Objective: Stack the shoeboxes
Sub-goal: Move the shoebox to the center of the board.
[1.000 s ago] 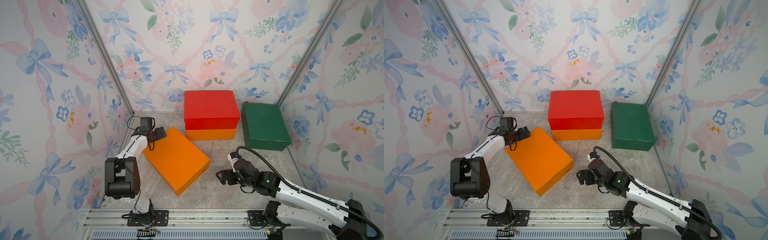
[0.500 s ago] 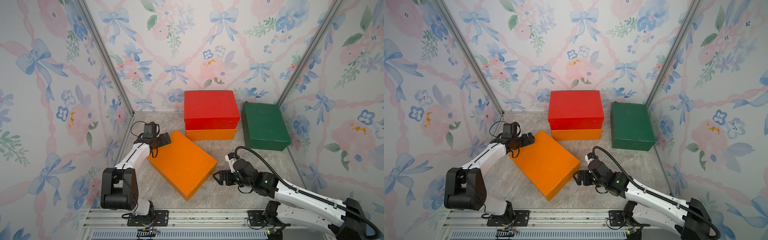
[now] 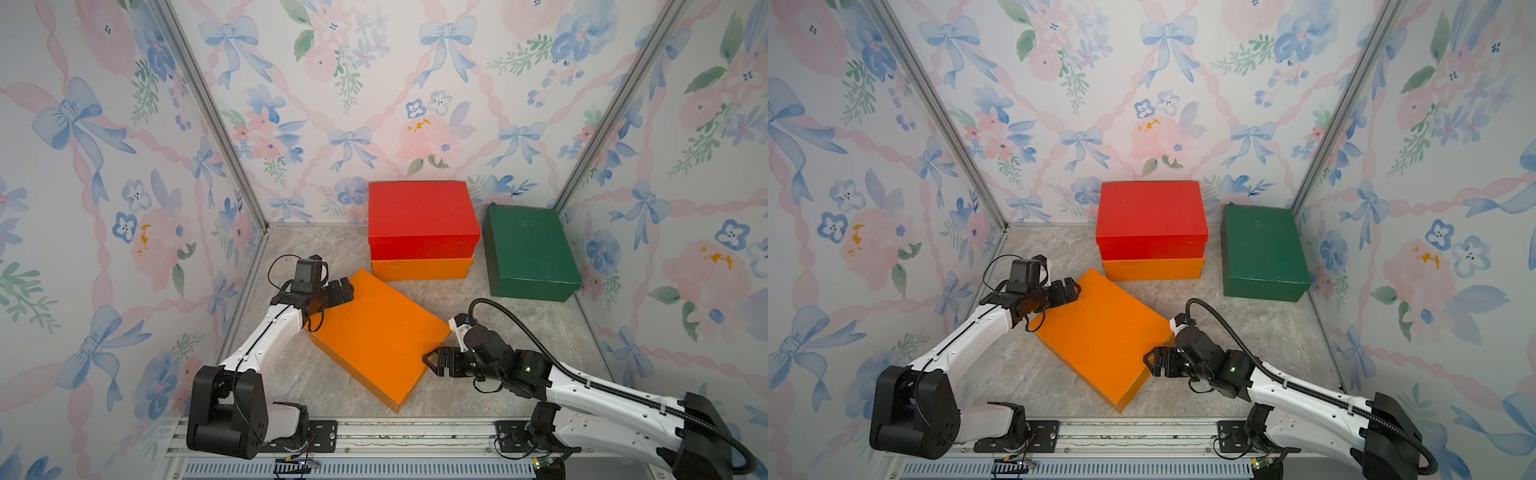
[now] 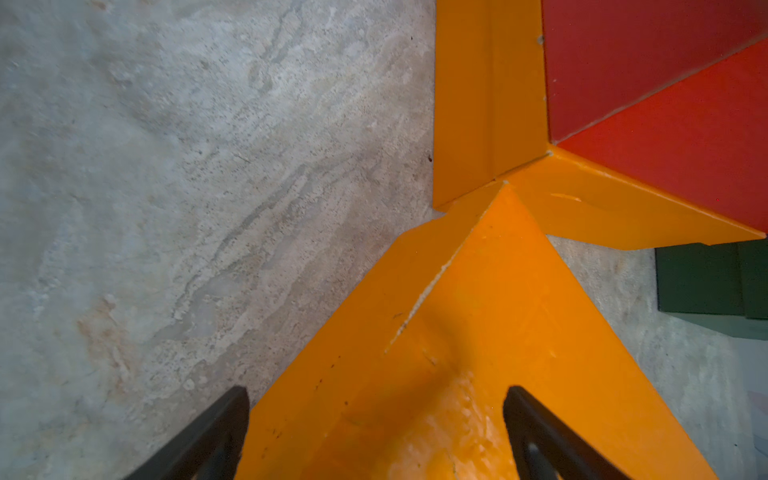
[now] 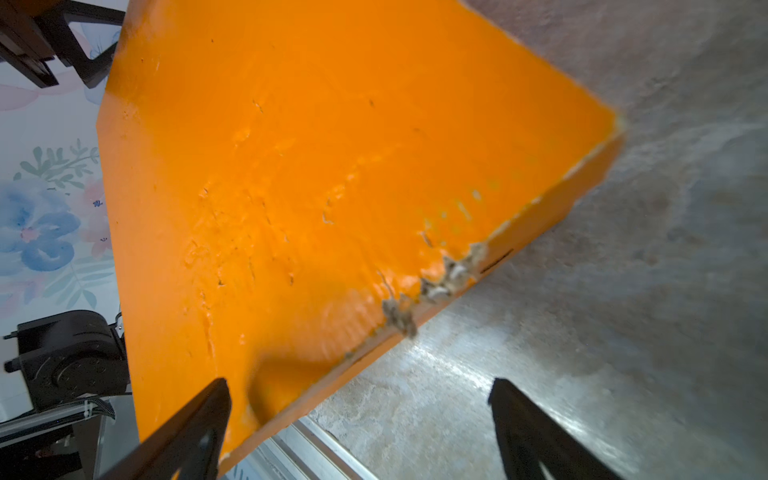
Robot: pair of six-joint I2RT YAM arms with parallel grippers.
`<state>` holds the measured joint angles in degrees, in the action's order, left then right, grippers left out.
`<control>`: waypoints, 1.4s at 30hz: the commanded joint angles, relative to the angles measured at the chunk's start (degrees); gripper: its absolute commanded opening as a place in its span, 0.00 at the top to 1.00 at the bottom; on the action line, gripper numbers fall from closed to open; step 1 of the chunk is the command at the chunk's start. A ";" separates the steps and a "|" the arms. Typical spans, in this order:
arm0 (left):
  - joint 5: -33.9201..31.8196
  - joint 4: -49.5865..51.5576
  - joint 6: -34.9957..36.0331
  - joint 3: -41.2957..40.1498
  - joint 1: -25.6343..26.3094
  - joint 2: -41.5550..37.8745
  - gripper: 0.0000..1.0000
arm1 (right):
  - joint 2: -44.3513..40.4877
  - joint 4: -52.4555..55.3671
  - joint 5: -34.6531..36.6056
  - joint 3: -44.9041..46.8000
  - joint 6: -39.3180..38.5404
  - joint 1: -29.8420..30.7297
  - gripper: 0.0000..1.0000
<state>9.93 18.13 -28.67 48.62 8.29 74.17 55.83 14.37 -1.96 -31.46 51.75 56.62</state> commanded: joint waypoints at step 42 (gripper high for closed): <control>3.43 -7.88 -12.03 -12.63 15.03 -9.23 0.02 | 11.12 1.09 -9.64 -9.87 -9.67 -21.79 0.03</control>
<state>11.62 13.17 -39.29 36.21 22.20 64.55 64.45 18.06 -7.77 -39.13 43.20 34.85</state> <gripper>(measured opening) 0.979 0.972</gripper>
